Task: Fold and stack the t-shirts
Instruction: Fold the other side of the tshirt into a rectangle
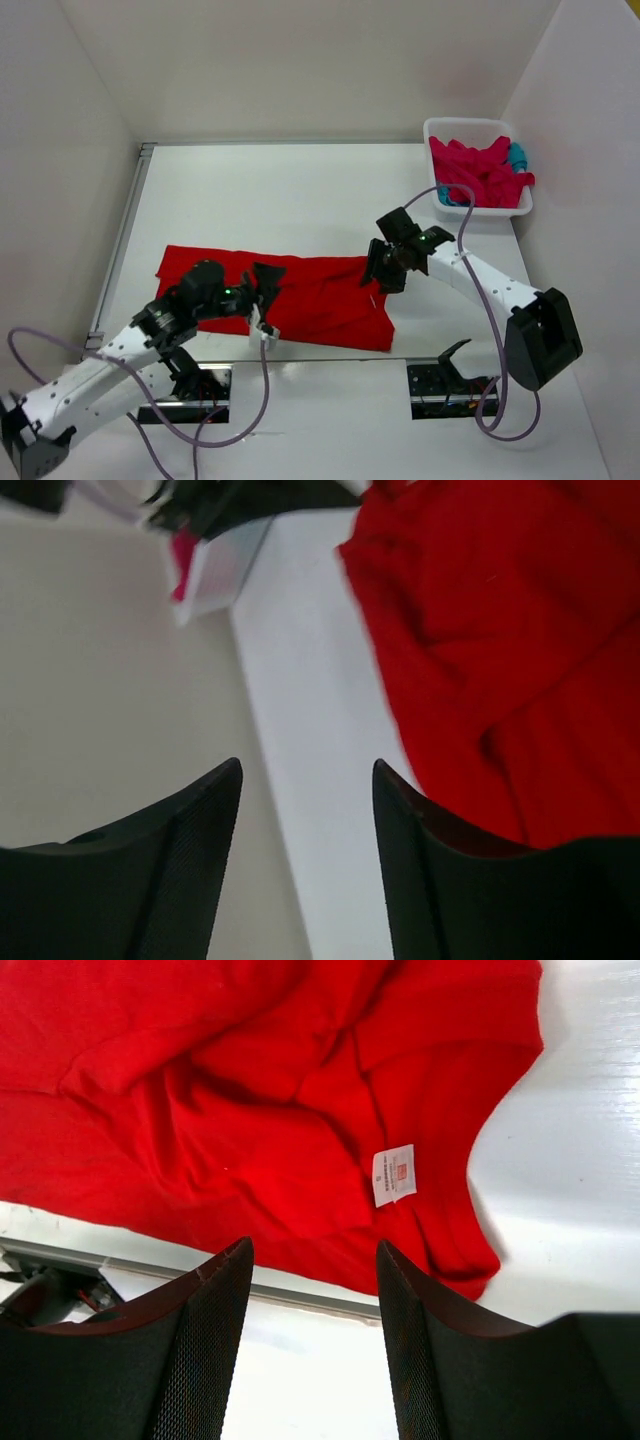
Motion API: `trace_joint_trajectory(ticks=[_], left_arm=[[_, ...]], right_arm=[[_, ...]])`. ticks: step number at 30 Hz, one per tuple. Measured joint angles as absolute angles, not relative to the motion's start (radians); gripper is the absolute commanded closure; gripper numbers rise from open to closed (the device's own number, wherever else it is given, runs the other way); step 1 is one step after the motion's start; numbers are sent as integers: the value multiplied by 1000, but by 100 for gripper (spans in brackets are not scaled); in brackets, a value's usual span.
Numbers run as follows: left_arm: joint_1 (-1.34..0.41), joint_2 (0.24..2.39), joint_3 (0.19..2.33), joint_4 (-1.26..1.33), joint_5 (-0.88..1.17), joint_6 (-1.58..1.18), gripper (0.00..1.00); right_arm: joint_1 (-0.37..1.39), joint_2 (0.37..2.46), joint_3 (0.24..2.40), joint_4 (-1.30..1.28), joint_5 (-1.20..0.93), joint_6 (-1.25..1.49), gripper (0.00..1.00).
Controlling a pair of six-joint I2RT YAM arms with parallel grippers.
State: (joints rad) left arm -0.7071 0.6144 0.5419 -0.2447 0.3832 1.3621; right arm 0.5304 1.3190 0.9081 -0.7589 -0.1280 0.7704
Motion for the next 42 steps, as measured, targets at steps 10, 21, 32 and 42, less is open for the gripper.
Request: trace_joint_trajectory(ticks=[10,21,32,42], left_arm=[[-955,1192,719,-255,354,1428,27],[-1003,1316,720,-330,259,1522,43],[-1034,1428,746,-367,232,1546,52],[-1045,1481,747,-379,222,1546,62]], right_arm=[[530,1287,870,-723,-136,788,42],[530,1285,841,-692,-164,788,42],[530,1328,833,-655,-195,767,42],[530,1331,828,-641,-198,765,42]])
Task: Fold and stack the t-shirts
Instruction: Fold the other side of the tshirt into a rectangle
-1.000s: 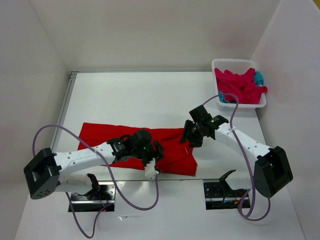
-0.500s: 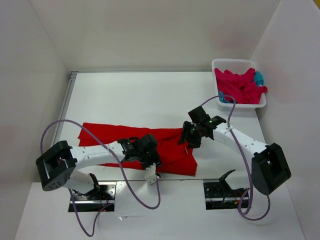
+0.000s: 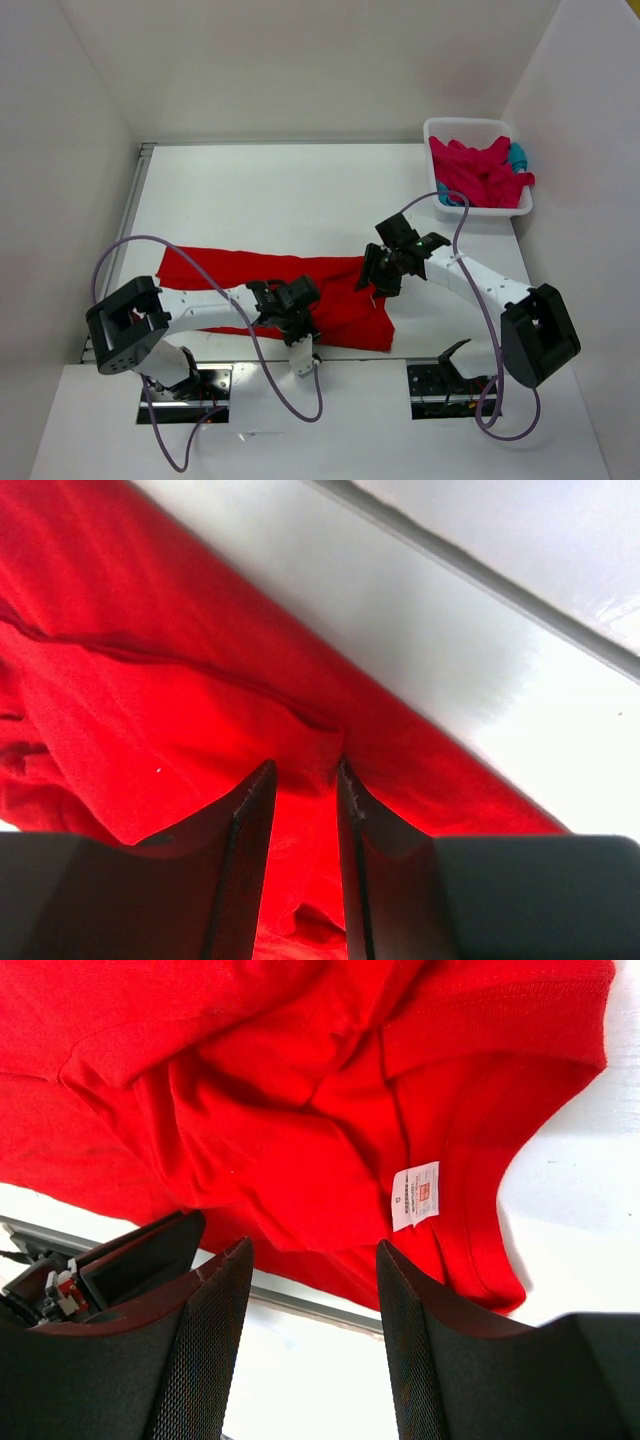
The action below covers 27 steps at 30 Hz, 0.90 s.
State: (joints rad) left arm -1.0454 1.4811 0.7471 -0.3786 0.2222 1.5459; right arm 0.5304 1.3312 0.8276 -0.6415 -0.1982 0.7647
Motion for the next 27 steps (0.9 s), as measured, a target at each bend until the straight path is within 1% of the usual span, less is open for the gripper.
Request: trace_joint_trajectory(ticks=[4,5,7,8,11,12,13,15,19,24,27], left_arm=[[-1046,1491,752,-388,223,1546,64],[-1046,1493,756,-393,224,1546,68],[-1046,1498,764,-395,225,1545,71],[-1046,1500,766,-395,226,1544,77],[-1046,1506,767,-399,228,1544,86],[-1046,1507,768,-400,229,1544,90],[-1046,1507,769,-402,230,1543,92],[-1046,1508,774,-404,231,1542,92],[-1046,1508,776,-404,233,1536,95],[-1046,1507,780,-407,234,1511,95],[-1046,1491,780,-418,234,1498,95]], right_arm=[[530,1331,824,-639,-199,765,42],[530,1332,823,-638,-198,765,42],[530,1332,823,-638,-199,765,42],[530,1332,823,-638,-198,765,42],[530,1332,823,-638,-199,765,42],[530,1332,823,-638,-198,765,42],[530,1332,822,-638,-198,765,42],[530,1332,817,-638,-196,765,42],[534,1340,809,-641,-189,765,42],[581,1417,809,-640,-181,765,42],[590,1451,809,-639,-182,765,45]])
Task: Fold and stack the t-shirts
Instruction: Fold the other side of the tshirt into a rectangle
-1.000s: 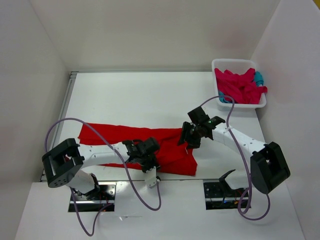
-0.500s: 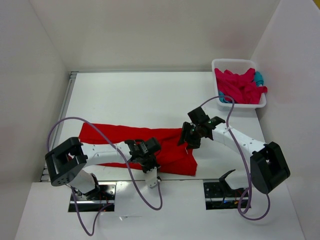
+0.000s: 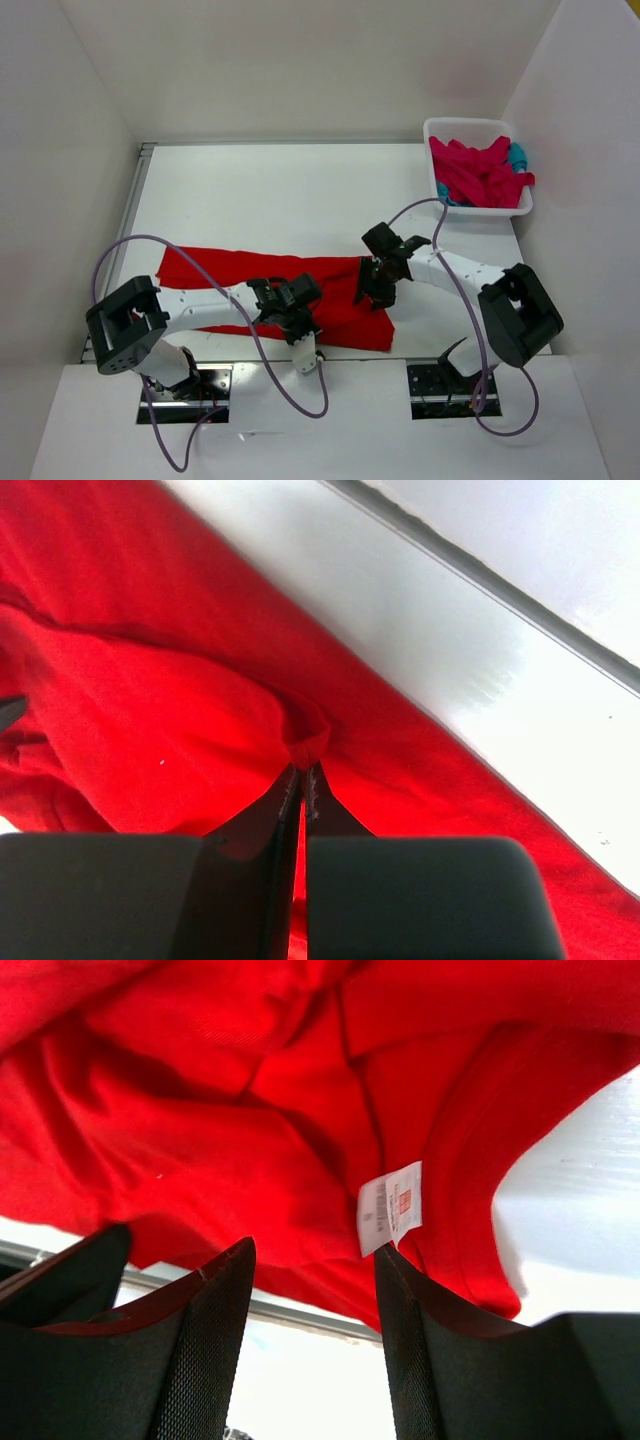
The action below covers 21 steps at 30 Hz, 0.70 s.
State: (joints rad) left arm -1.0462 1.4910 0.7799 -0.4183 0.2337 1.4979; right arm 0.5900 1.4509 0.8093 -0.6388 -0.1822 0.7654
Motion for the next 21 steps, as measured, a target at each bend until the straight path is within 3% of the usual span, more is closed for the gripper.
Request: trace_joint_trajectory(ticks=[15,20,21], left_arm=[[-1046,1464,780,-419,241,1462,95],[-1046,1464,780,-418,241,1462,95],[-1046,1464,780,-418,241,1462,95]], right_arm=[[625,1525,806,-604,-200,766,48],[635,1530,792,-590,-207,771,55],[635,1531,792,-590,-207,772,63]])
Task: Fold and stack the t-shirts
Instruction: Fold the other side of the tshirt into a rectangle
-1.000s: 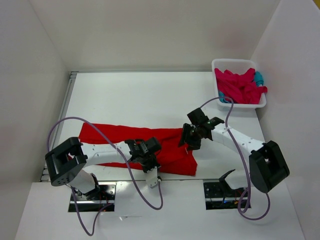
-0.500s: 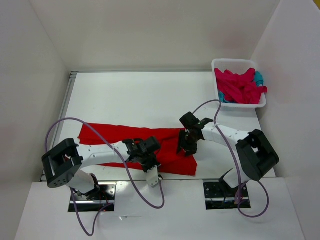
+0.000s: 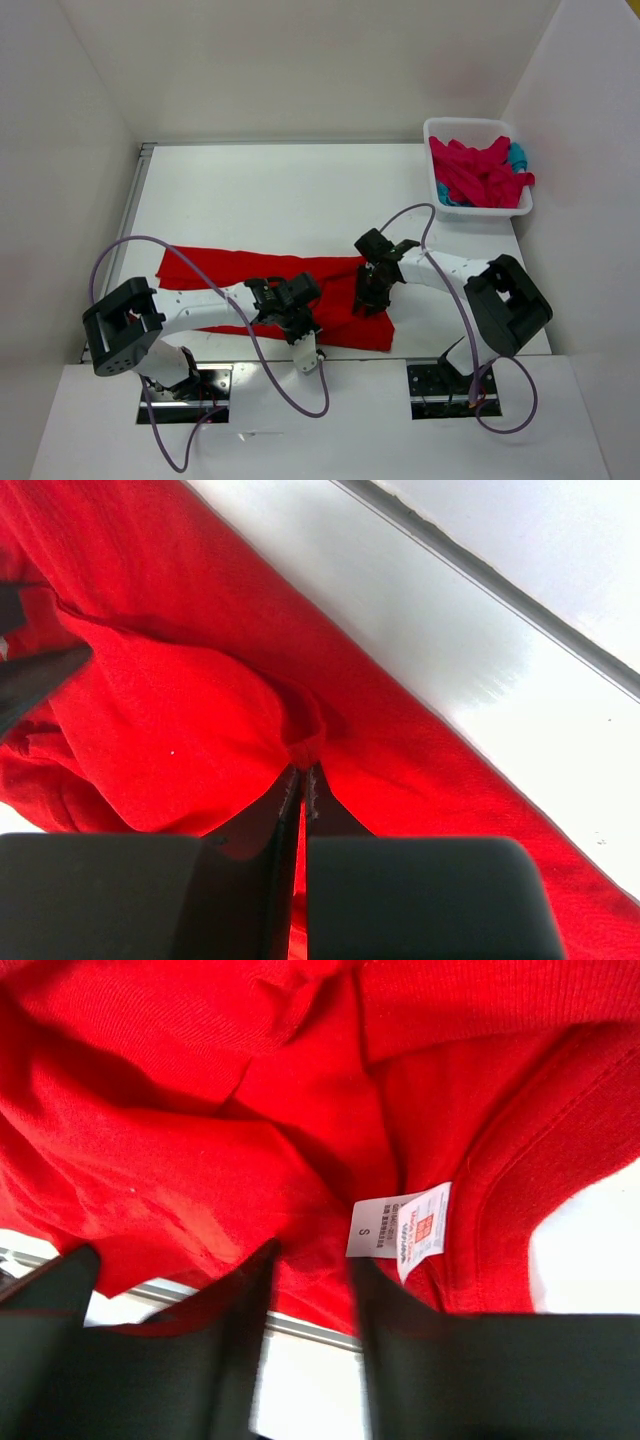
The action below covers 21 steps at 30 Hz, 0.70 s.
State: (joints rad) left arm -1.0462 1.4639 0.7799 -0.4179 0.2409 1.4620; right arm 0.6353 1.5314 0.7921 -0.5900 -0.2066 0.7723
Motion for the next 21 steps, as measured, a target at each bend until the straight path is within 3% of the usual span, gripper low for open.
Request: trace_joint_trajectory(ticks=[6,7,14,21], left_arm=[[-1046,1460,779,-418,240,1462,95],[-1046,1460,779,-417,240,1462,95],[-1046,1456,774,-416,217,1463,98],[-1045,1436,761,-408,207,1464,98]], right_arm=[[635,1536,792,-587,-206,778,98],[635,1536,792,-587,-205,778,100],[635,1507,803,-631,-193,785,100],[673,1303,797,-720,-191,830,100]])
